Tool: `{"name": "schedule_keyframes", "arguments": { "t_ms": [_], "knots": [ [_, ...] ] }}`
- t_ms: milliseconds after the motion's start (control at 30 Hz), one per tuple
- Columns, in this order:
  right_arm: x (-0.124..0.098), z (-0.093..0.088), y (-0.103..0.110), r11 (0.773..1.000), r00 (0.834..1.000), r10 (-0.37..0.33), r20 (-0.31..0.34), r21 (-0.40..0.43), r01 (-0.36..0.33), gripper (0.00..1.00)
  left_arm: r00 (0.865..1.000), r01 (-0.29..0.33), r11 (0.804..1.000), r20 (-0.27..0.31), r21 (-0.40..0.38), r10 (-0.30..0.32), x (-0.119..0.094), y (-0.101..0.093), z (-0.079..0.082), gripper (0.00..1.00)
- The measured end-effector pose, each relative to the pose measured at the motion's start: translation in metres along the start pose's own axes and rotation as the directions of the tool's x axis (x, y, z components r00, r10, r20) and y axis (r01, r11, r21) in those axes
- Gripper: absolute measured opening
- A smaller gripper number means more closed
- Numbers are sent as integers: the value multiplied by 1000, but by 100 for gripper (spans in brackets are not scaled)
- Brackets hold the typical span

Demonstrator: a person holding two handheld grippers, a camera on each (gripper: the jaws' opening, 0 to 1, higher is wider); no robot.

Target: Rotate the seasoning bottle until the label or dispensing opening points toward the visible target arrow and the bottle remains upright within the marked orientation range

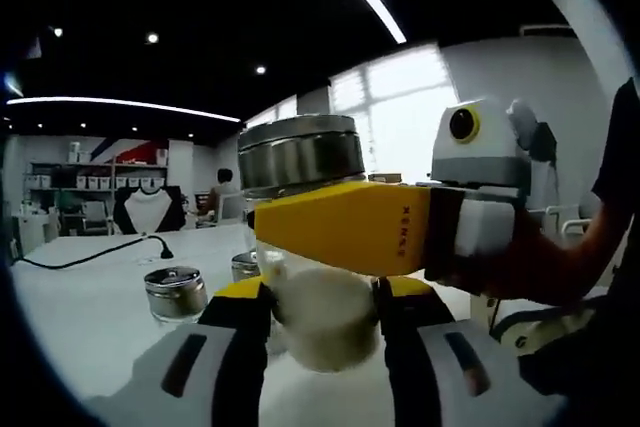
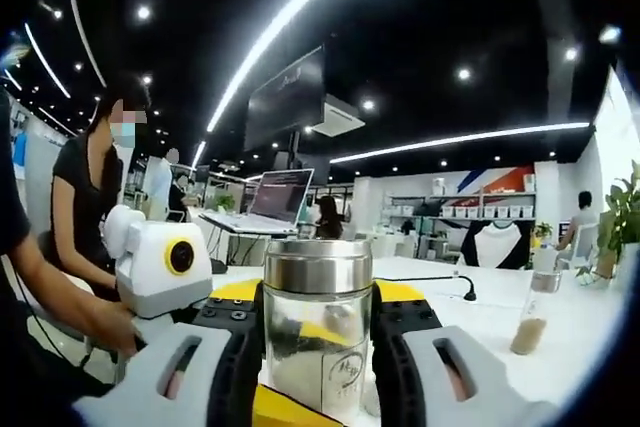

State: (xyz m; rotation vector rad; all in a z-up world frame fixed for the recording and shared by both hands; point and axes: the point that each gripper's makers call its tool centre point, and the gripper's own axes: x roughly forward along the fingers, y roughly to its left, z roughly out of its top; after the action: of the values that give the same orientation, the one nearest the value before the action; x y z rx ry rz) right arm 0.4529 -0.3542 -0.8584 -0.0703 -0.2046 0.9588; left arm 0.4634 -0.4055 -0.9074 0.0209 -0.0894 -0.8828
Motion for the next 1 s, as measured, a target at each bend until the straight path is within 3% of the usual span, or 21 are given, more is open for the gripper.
{"name": "schedule_keyframes", "arguments": {
  "t_ms": [167,367,400,600,733,833,1000],
  "knots": [
    [2,-1,2,1000,1000,16,1,13,-16,40,1000,-10,1000,-12,25,10,-2,3,-2,48],
    [-3,-2,2,981,992,128,-14,146,-124,40,1000,28,999,-10,19,-28,-6,3,1,45],
    [-4,-2,5,975,985,173,-14,141,-169,40,999,33,999,-12,17,-33,-7,3,1,45],
    [-14,6,13,939,955,296,16,178,-294,38,990,143,989,5,-42,-143,-12,-5,8,44],
    [-20,8,18,922,937,349,16,174,-347,37,982,191,981,-2,-24,-191,-15,-10,10,44],
    [-24,5,26,903,916,401,1,169,-395,38,965,261,965,-25,-22,-262,-19,-20,6,44],
    [-31,3,42,863,872,488,-18,162,-479,40,925,372,928,-72,-20,-372,-26,-40,0,44]
  ]
}}
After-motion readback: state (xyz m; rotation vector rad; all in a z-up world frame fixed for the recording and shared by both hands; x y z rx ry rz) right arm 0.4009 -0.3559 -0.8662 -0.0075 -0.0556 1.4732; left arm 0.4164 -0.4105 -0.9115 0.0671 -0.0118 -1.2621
